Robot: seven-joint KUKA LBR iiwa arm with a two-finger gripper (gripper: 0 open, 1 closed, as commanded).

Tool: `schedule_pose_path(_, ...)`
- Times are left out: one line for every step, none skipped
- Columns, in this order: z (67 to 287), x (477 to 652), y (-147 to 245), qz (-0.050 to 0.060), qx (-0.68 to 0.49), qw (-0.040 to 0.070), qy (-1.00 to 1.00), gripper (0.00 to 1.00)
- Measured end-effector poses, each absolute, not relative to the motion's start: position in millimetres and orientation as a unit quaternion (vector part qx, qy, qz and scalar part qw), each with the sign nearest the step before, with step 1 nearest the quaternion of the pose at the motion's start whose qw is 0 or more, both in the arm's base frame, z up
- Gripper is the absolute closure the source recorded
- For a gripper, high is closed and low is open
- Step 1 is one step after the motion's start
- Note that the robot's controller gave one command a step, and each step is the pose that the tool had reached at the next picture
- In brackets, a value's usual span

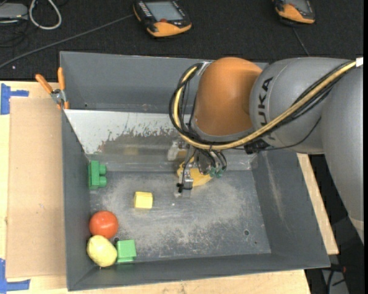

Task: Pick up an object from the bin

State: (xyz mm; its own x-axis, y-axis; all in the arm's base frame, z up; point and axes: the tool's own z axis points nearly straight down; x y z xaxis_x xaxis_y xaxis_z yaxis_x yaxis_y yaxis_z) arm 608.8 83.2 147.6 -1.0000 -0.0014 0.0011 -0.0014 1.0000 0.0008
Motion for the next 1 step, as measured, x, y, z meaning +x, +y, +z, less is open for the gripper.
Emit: schedule_pose_path(70.6, 609.4, 134.3, -0.001, 0.008, 0.000, -1.000, 1.00)
